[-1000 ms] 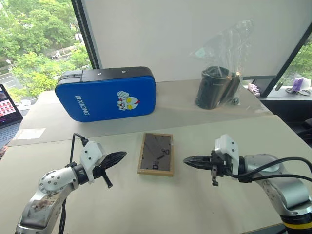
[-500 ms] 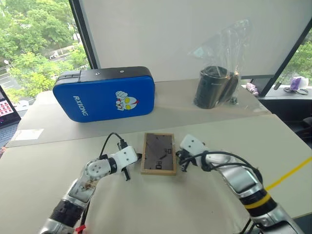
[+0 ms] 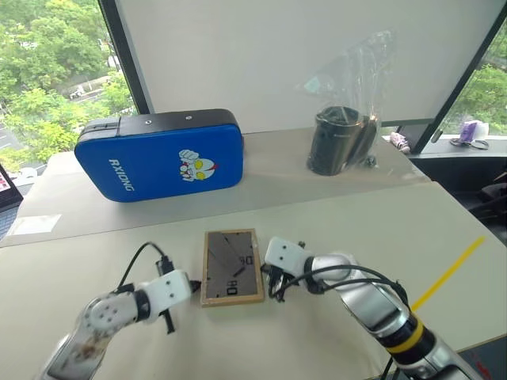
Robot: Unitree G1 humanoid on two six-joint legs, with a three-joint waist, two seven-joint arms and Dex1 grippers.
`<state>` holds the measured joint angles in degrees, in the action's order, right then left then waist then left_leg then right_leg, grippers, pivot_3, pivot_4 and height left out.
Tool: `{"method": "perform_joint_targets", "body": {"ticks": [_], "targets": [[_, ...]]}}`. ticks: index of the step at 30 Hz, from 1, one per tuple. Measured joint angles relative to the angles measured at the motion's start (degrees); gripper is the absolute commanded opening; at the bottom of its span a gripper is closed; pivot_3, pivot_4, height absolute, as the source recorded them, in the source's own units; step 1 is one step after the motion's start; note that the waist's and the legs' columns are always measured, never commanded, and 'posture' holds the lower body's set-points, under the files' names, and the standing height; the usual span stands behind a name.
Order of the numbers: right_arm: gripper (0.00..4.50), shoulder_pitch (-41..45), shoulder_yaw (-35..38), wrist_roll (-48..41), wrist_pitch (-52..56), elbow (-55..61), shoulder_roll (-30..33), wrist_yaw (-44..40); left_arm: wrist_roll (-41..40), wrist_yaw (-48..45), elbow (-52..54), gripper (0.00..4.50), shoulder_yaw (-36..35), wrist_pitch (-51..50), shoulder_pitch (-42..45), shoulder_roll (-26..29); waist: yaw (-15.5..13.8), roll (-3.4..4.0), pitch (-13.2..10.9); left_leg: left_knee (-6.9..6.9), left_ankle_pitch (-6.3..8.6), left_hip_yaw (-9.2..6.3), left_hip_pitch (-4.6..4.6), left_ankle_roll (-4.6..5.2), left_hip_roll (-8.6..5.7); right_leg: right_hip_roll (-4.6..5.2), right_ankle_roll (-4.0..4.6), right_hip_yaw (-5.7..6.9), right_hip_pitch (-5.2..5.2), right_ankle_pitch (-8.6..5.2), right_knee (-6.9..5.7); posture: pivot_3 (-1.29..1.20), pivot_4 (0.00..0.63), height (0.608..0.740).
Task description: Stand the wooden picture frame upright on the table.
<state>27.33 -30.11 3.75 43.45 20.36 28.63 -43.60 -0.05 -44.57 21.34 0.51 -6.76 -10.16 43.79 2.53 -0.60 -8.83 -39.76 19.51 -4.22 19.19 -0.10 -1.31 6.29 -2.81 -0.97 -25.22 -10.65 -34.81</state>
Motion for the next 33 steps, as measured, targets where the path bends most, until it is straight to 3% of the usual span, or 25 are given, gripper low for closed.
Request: {"method": "perform_joint_targets", "body": {"ticks": [5,19,26,29,30,33], "targets": [[0.06,0.0,-0.3,0.1,0.6,0.1,-0.1,0.4,-0.3,0.4,2.7,0.0,0.2,-3.2,-1.4,-0.8,-0.4,0.0,0.0,-0.05,-0.04,0.01,-0.09,-0.06,-0.02,0.0,0.03,0.01,0.09,-0.01,0.0,0.0,0.15,0.74],[0.06,1.3,1.9,0.9,0.5,-4.0,0.1,3.7,-0.3,-1.5,1.3,0.0,5.7,-5.4,5.6,-3.0,-2.0,0.02,0.0,-0.13,-0.08,0.0,-0.15,-0.14,-0.16,0.14,0.02,0.04,0.23,-0.01,-0.03,0.0,0.15,0.74],[0.06,0.9,2.9,1.1,0.7,-3.4,1.0,3.8,-2.3,-3.6,0.1,0.0,3.1,-1.8,3.9,-0.8,-1.7,0.02,0.0,-0.06,-0.07,-0.02,-0.1,-0.12,-0.12,0.12,0.02,0.05,0.15,-0.02,-0.05,0.0,0.15,0.74],[0.0,0.2,4.3,1.1,1.0,-3.1,1.7,3.8,-1.6,-2.8,-4.2,0.66,0.1,5.9,3.5,0.2,-1.6,0.01,0.0,-0.06,-0.08,-0.02,-0.03,-0.14,-0.11,0.1,0.03,0.07,0.05,-0.02,0.01,0.0,0.15,0.74],[0.0,-0.1,4.6,1.1,1.1,-2.9,1.8,3.8,-0.7,-2.3,-6.1,1.07,-1.1,10.3,3.5,1.3,-1.7,-0.02,0.0,-0.07,-0.09,-0.04,-0.01,-0.15,-0.09,0.1,0.05,0.12,0.04,-0.03,0.11,0.0,0.15,0.74],[0.0,-0.7,5.5,1.0,1.6,-2.6,1.9,3.8,11.2,5.5,-17.1,2.17,-1.9,39.8,8.1,5.6,-2.2,-0.02,0.0,-0.07,-0.14,-0.03,0.01,-0.24,-0.11,0.14,0.07,0.16,0.12,0.01,0.37,0.0,0.15,0.74]]}}
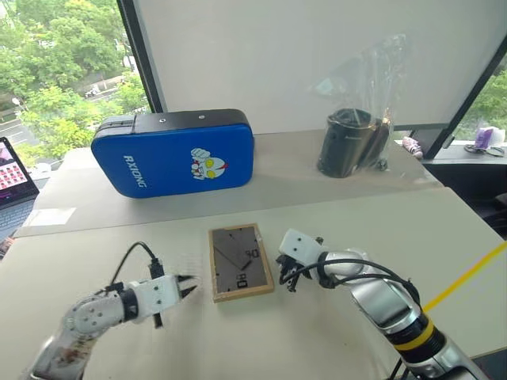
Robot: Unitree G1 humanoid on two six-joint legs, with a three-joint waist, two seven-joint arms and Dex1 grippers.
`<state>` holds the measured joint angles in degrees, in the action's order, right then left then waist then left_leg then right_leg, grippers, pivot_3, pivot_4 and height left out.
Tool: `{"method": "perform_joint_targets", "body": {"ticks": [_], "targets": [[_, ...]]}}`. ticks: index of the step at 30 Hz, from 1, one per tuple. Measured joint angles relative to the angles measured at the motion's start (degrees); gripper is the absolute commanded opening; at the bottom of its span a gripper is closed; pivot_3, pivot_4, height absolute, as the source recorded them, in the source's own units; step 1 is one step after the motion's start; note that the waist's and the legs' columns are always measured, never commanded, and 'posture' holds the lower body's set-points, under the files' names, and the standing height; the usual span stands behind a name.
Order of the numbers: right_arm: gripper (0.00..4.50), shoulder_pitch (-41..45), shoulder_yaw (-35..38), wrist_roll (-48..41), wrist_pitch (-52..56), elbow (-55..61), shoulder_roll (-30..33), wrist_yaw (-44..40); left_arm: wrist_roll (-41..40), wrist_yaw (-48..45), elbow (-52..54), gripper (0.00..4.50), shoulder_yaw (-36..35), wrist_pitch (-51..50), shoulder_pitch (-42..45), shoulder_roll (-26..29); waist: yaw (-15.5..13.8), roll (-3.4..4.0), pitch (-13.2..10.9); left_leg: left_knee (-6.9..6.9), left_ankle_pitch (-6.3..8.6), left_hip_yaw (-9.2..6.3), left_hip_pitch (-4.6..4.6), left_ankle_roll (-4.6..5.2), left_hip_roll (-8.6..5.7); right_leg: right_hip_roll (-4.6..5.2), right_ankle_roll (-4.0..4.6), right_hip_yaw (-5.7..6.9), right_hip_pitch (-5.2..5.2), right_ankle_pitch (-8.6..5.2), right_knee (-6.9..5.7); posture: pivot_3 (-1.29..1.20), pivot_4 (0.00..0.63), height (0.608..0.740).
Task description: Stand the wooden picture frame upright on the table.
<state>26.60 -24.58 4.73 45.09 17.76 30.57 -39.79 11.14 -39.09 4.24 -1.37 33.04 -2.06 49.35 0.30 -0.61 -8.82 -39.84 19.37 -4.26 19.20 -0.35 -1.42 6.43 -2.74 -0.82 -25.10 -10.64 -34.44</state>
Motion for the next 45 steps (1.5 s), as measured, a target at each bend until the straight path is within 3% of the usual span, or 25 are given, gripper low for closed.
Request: {"method": "perform_joint_targets", "body": {"ticks": [5,7,9,15,24,27,34,40,45], "targets": [[0.0,-0.4,1.0,-1.2,1.7,0.9,-0.3,-0.2,19.0,16.0,-15.6,3.99,1.5,26.3,9.0,-0.2,0.0,0.01,0.0,0.05,-0.07,0.02,0.03,-0.12,-0.03,0.0,-0.04,0.01,-0.02,0.03,0.11,0.0,0.15,0.74],[0.0,-0.5,1.3,-1.8,3.0,1.5,-0.7,-0.3,26.4,22.0,-20.4,4.42,3.1,31.0,12.1,-0.5,0.3,0.0,0.0,0.06,-0.14,0.02,0.08,-0.26,-0.02,-0.01,-0.05,0.04,-0.02,0.03,0.06,0.0,0.15,0.74],[0.0,-0.5,1.6,-2.9,4.3,2.1,-0.9,-0.7,33.5,28.9,-24.1,4.42,5.0,35.0,16.4,-0.6,0.1,0.01,0.0,0.05,-0.14,0.03,0.07,-0.25,-0.07,0.02,-0.11,0.05,0.03,0.06,-0.15,0.0,0.15,0.74],[0.0,-0.6,1.3,-4.0,6.5,3.1,-0.8,-1.3,44.6,42.3,-31.1,4.42,11.6,38.0,24.2,-2.0,-0.6,0.14,0.1,-0.03,-0.01,0.0,-0.03,0.02,-0.16,0.09,-0.16,0.05,0.13,0.05,-0.4,0.0,0.15,0.74],[0.0,1.7,-1.7,-4.4,8.7,3.9,-3.2,-0.6,48.5,50.5,-36.5,4.42,18.6,36.7,30.0,-4.9,-1.0,0.41,0.2,0.01,0.02,-0.03,-0.76,0.08,-0.17,0.09,-0.27,0.05,0.91,-0.02,-0.42,0.0,0.15,0.74],[0.0,1.8,-1.6,-4.9,9.0,3.9,-3.2,-0.4,48.3,51.0,-36.9,3.7,19.9,36.6,30.3,-4.5,-1.0,0.42,0.2,0.01,0.02,-0.03,-0.76,0.08,-0.18,0.1,-0.28,0.04,0.88,-0.03,-0.41,0.0,0.15,0.74],[0.0,1.8,-0.7,-5.0,9.1,2.8,-0.8,0.0,46.9,51.7,-36.3,1.29,22.0,36.1,29.3,-3.7,-0.6,0.42,0.2,0.07,0.03,0.0,-0.72,0.08,-0.18,0.12,-0.33,0.04,0.81,-0.07,-0.27,0.0,0.15,0.74],[0.0,3.4,3.9,-6.6,8.9,0.0,0.4,-0.4,45.6,52.2,-34.8,1.2,22.5,34.4,27.9,-3.8,-0.3,0.39,0.3,0.07,0.08,0.0,-0.73,0.15,-0.17,0.11,-0.33,0.04,0.82,-0.07,-0.29,0.0,0.15,0.74],[1.41,10.9,10.7,-10.7,7.2,-6.3,-1.1,-1.8,44.7,52.1,-33.5,1.2,22.6,33.1,26.8,-3.8,-0.1,0.39,0.3,0.06,0.07,-0.02,-0.76,0.15,-0.17,0.11,-0.32,0.04,0.82,-0.07,-0.36,0.0,0.15,0.74]]}}
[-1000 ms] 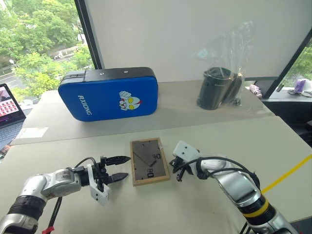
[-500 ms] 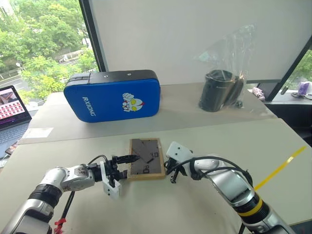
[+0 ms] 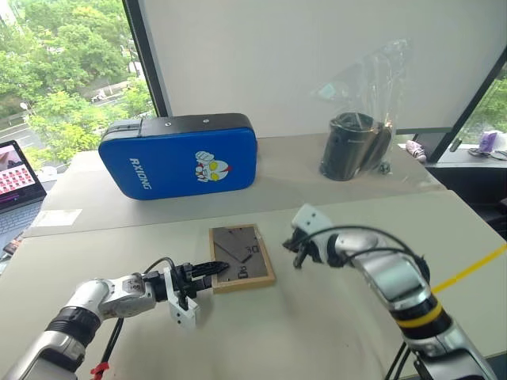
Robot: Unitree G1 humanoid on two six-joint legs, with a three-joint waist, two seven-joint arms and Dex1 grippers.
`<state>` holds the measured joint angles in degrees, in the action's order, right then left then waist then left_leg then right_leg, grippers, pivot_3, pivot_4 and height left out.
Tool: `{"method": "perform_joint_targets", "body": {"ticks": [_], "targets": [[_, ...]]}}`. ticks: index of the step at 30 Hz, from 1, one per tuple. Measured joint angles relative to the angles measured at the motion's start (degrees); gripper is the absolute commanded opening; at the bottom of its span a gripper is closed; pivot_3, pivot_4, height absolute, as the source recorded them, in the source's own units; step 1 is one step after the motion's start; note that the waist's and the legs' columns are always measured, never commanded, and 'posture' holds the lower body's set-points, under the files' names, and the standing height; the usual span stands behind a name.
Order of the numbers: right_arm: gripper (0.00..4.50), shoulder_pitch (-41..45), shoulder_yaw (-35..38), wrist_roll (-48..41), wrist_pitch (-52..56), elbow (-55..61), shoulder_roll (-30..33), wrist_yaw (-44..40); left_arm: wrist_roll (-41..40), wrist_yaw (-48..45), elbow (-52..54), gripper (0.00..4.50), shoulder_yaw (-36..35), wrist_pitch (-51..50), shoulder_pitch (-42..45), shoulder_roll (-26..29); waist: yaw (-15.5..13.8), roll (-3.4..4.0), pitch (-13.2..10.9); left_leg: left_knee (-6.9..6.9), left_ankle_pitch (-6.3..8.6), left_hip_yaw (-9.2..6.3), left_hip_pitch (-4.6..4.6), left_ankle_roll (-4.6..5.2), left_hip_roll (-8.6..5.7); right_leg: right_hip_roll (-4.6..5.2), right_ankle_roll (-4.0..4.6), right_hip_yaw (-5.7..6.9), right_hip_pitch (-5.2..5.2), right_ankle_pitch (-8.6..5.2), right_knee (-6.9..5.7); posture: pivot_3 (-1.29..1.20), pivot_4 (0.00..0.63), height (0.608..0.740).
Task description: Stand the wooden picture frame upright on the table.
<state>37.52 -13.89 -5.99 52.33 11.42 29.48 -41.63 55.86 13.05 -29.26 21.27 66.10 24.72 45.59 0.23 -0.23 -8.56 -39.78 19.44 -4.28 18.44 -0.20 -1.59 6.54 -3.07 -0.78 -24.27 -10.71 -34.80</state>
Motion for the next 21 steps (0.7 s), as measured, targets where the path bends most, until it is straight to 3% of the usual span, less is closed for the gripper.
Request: {"method": "perform_joint_targets", "body": {"ticks": [4,5,9,16,21], "targets": [[2.83,6.3,3.2,-5.3,-0.9,-4.8,-4.6,-3.5,-0.7,0.0,0.6,1.2,0.0,-0.7,-0.7,0.2,0.3,0.01,0.0,0.03,0.01,-0.02,-0.02,0.01,0.0,0.0,0.01,0.0,-0.01,0.0,-0.02,0.0,0.15,0.74],[3.3,8.6,2.8,-7.2,-0.9,-7.6,-7.3,-5.5,-1.0,-0.1,1.1,1.2,0.0,-1.2,-1.1,0.2,0.3,0.02,0.0,0.03,0.01,-0.02,-0.01,0.01,0.0,0.0,0.01,0.0,-0.01,0.0,-0.02,0.0,0.15,0.74],[4.48,13.7,-0.9,-10.8,-0.5,-16.8,-12.7,-11.5,-1.4,-0.2,2.5,1.2,0.1,-2.4,-1.8,0.1,0.3,0.03,0.0,0.03,0.01,-0.09,-0.02,0.01,-0.02,0.01,0.01,0.01,-0.01,0.0,-0.06,0.0,0.15,0.74],[4.48,19.3,-8.1,-5.9,-11.2,-39.6,-16.1,-19.0,-2.0,-0.2,4.9,1.2,-0.1,-3.8,-3.7,0.9,0.7,0.17,0.0,0.11,-0.04,-0.03,-0.02,-0.08,-0.07,0.07,0.01,0.0,-0.18,0.0,-0.08,0.0,0.15,0.74],[4.48,19.9,-8.8,-7.3,-11.5,-41.2,-17.2,-27.2,-2.0,-0.2,6.3,1.2,-0.1,-4.9,-5.1,1.2,0.8,0.21,0.1,0.13,0.03,-0.05,-0.02,0.04,-0.05,0.06,0.01,0.0,-0.17,0.0,-0.07,0.0,0.15,0.74]]}}
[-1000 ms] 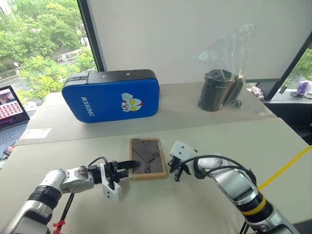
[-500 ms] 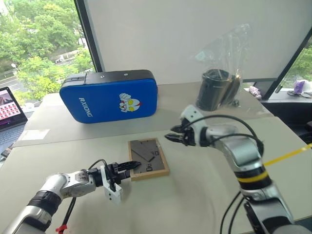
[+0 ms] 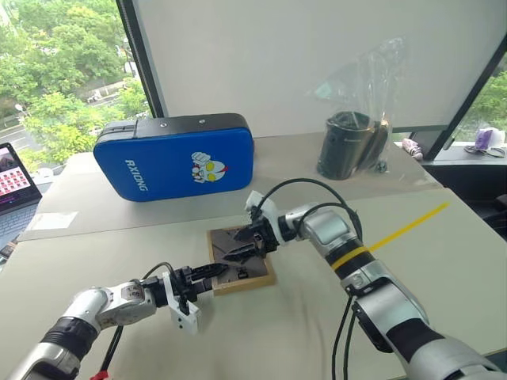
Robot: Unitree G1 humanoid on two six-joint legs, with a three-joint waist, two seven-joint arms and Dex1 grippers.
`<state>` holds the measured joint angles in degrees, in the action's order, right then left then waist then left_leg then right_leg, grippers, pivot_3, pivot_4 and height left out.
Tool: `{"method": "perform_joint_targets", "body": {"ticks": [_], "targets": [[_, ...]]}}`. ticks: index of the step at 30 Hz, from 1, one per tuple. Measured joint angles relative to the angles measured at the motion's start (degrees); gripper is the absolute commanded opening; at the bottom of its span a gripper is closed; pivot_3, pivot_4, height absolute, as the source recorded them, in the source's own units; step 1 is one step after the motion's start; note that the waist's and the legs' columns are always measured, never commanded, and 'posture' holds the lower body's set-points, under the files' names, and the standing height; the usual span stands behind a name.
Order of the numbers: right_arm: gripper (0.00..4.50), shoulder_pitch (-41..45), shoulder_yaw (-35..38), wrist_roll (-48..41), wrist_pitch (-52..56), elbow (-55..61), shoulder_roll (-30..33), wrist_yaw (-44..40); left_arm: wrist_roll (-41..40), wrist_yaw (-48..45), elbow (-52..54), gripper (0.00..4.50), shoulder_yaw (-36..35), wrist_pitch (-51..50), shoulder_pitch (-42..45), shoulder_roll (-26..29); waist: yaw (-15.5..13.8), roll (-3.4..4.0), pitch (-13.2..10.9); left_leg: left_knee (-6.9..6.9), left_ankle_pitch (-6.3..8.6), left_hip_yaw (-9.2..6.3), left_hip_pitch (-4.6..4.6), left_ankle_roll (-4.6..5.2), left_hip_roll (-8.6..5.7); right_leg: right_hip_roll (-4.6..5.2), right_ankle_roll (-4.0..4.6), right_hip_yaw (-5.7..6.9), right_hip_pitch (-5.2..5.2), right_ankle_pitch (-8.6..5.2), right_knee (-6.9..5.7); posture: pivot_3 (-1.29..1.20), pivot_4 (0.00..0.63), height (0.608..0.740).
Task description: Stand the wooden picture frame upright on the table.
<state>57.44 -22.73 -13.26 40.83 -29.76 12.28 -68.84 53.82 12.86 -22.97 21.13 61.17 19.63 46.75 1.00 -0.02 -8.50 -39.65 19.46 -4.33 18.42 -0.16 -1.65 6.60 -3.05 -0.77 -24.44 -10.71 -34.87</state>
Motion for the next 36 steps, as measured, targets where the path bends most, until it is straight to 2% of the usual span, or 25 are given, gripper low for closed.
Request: {"method": "perform_joint_targets", "body": {"ticks": [5,8,10,15,20,23,25,27,28,31,33,36], "targets": [[4.48,-2.6,2.4,-5.3,7.1,4.8,1.2,-4.4,-0.1,0.0,1.3,1.2,-0.2,-0.2,-0.8,0.2,0.0,0.0,0.0,0.02,0.01,0.01,0.09,-0.02,0.01,0.02,0.0,-0.01,-0.14,0.0,0.01,0.0,0.15,0.74],[4.48,-4.2,4.3,-7.8,9.9,7.5,2.0,-4.5,-0.7,0.0,2.4,1.2,-0.2,-0.2,-1.5,0.2,0.0,0.0,0.0,-0.05,-0.08,0.0,0.56,-0.16,-0.02,0.07,0.01,-0.04,-0.64,0.01,-0.08,0.0,0.15,0.74],[4.48,-4.3,5.2,-8.2,10.1,8.0,2.5,-3.9,-1.2,0.0,2.6,1.2,-0.2,-0.2,-1.6,0.2,0.1,0.01,0.0,-0.1,-0.24,0.03,0.83,-0.46,-0.06,0.1,0.02,-0.03,-0.92,0.01,-0.13,0.0,0.15,0.74],[4.48,-4.8,5.6,-7.8,8.4,10.2,5.1,-2.7,-1.5,-0.2,2.9,1.2,-0.1,-0.4,-1.7,0.1,0.0,0.0,0.0,-0.09,-0.22,0.04,0.84,-0.42,-0.17,0.24,0.0,0.0,-0.9,0.01,-0.1,0.0,0.15,0.74],[4.48,-5.7,6.6,-5.3,5.6,10.0,9.5,0.6,-1.8,-0.5,2.8,1.2,0.0,-0.7,-1.7,0.0,0.1,0.0,0.0,-0.09,-0.22,0.08,0.81,-0.41,-0.21,0.29,-0.01,0.0,-0.86,0.0,-0.11,0.0,0.15,0.74],[4.48,-7.6,9.6,-4.2,4.4,10.1,14.8,3.2,-2.2,-0.6,2.8,1.2,0.2,-1.1,-1.7,-0.3,-0.2,0.0,0.0,-0.11,-0.22,0.08,0.82,-0.4,-0.3,0.4,-0.03,0.04,-0.83,0.0,-0.1,0.0,0.15,0.74],[4.48,-10.9,10.8,-0.4,-2.6,12.5,20.5,5.6,-2.4,-0.6,2.8,1.2,0.3,-1.0,-1.6,-0.4,-0.3,0.01,0.0,-0.09,-0.22,0.07,0.82,-0.4,-0.31,0.43,-0.1,0.07,-0.82,-0.04,-0.09,0.0,0.15,0.74],[4.48,-18.4,10.9,7.1,-19.6,16.9,27.4,8.8,-2.6,-0.6,2.8,1.2,0.3,-0.9,-1.9,-0.1,-0.3,0.03,0.0,-0.02,-0.19,0.17,0.76,-0.36,-0.32,0.46,-0.17,0.11,-0.81,-0.09,-0.08,0.0,0.15,0.74],[4.48,-20.1,10.7,9.0,-23.8,17.4,28.3,9.6,-2.8,-0.6,2.6,1.2,0.2,-0.8,-2.0,0.2,0.0,0.09,0.1,-0.02,-0.2,0.24,0.74,-0.36,-0.33,0.48,-0.17,0.06,-0.8,-0.09,-0.1,0.0,0.15,0.74],[4.48,-27.7,5.3,22.6,-50.6,20.6,33.7,17.0,-2.9,-0.6,1.8,1.2,0.3,-1.1,-1.8,0.0,0.2,0.09,0.1,-0.08,-0.06,0.46,0.59,-0.1,-0.35,0.53,-0.21,-0.03,-0.72,-0.12,-0.06,0.0,0.15,0.74],[4.48,-29.3,3.5,29.8,-63.8,22.5,35.1,21.9,-3.0,-0.7,1.5,1.2,0.3,-1.1,-1.7,0.0,0.4,0.03,0.0,-0.07,-0.01,0.72,0.17,-0.02,-0.32,0.54,-0.23,-0.16,-0.47,-0.13,-0.05,0.0,0.15,0.74],[4.48,-30.5,1.0,37.9,-75.0,24.3,30.8,29.7,-3.4,-0.9,0.9,1.2,0.4,-1.1,-1.6,0.0,0.7,-0.25,-0.1,0.02,0.05,0.76,-0.43,0.08,-0.17,0.45,-0.61,-0.12,0.17,-0.39,0.04,0.0,0.15,0.74]]}}
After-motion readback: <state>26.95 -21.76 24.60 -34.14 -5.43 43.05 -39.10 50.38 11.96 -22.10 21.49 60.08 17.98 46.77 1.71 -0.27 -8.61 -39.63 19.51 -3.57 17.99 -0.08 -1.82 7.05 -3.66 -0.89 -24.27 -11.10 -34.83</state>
